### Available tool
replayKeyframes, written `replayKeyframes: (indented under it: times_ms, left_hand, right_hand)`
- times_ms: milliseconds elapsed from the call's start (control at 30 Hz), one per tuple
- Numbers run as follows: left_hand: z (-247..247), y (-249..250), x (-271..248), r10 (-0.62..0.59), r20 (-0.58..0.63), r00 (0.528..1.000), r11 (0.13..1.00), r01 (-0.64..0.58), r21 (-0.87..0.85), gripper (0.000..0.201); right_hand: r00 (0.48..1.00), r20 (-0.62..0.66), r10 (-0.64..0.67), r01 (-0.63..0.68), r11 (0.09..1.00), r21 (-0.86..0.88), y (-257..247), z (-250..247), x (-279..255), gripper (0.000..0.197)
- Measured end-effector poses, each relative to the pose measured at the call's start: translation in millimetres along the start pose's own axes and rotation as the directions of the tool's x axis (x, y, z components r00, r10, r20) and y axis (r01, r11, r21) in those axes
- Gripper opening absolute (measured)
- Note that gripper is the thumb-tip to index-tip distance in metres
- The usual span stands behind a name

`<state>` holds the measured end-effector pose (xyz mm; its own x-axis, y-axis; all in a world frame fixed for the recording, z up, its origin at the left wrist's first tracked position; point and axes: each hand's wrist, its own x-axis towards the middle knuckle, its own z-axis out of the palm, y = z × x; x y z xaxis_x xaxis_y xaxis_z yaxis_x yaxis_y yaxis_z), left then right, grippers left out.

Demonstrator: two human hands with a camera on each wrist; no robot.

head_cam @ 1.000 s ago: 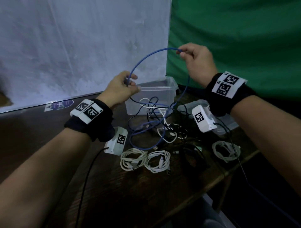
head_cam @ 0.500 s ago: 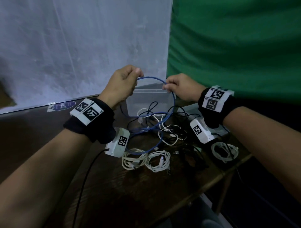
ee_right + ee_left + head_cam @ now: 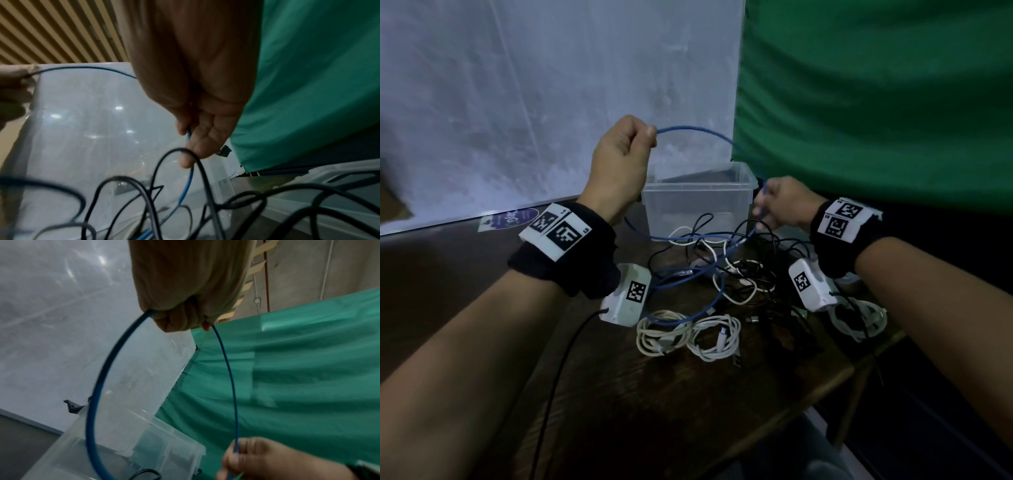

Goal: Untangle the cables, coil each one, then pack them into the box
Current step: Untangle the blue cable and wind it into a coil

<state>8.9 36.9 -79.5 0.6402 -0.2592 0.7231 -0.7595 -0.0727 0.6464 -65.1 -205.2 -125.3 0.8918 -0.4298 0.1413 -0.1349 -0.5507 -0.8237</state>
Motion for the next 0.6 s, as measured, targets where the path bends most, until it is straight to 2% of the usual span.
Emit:
replayKeyframes:
  times_ms: [100,200,267,367,433,533,600]
  left_hand:
    - [2,-9,-4,-0.007,0.148,0.989,0.989,-0.015,0.149,0.028]
    - [1,-21,-7,-0.088,0.237,0.968,0.969,0.028,0.244,0.027]
    - [2,-25,-10,-0.169,0.278,0.946,0.939,0.069,0.338,0.03]
    - [3,-27,-15,-0.264,0.318,0.911,0.901,0.114,0.42,0.029]
    - [3,-28,-16,-0.31,0.321,0.895,0.889,0.154,0.431,0.027]
    - [5,-29,-17,-0.369,0.353,0.86,0.904,0.244,0.35,0.026]
    - [6,-28,-18,-0.386,0.361,0.849,0.9,0.26,0.35,0.025]
  right_hand:
    - [0.974,-0.225,-0.038,0.067,0.99,0.12,-5,-10,10,0.031]
    - [0.932,-0.352,-0.083,0.153,0.973,0.175,-6,-20,16,0.025]
    - [0.896,-0.429,-0.114,0.208,0.962,0.178,-8,-24,16,0.021]
    - [0.802,-0.557,-0.216,0.298,0.953,0.061,-12,-33,16,0.019]
    - [0.776,-0.561,-0.288,0.332,0.943,-0.025,-16,-37,15,0.022]
    - [0.802,-0.493,-0.338,0.328,0.938,-0.109,-22,-39,11,0.023]
    - [0.795,-0.486,-0.362,0.354,0.928,-0.111,-25,-37,9,0.021]
